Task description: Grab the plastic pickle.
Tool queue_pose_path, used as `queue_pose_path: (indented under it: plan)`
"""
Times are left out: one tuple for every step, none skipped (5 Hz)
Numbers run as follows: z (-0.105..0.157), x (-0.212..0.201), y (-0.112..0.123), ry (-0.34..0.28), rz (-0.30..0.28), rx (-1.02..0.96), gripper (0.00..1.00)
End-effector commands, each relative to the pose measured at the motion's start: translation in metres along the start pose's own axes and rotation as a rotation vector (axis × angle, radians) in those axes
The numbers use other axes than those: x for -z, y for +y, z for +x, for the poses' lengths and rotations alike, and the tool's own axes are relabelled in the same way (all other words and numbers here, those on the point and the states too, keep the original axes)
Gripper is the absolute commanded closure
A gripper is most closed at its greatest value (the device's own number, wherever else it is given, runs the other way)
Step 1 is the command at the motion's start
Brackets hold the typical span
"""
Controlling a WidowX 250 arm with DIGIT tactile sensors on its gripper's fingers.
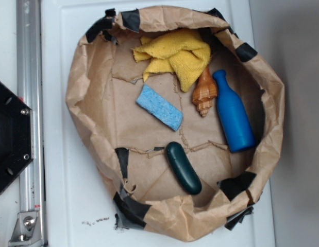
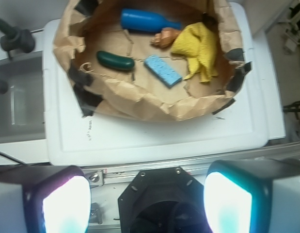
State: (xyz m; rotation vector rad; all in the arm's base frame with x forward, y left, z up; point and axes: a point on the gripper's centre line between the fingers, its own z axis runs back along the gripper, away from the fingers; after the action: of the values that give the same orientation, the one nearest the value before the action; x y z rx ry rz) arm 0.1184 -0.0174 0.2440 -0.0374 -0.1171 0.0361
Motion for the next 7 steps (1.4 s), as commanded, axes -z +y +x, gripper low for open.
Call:
queue_pose_path:
  plan:
    - [0.0,0.0,0.0,0.0,0.0,0.0,0.0]
    - [0.043,0.015,0.009,-0.019,-0.15,0.083,0.0]
    - [0.092,0.037,-0.004,-0.113,-0.14,0.245,0.0]
    - [0.133,0.09,-0.019,-0.032,-0.164,0.432,0.0]
    - [0.157,0.132,-0.034,0.026,-0.098,0.58,0.0]
    - [0.162,0.169,-0.037,0.066,-0.057,0.693,0.0]
    - [0.155,0.191,-0.043,0.071,-0.087,0.8,0.0]
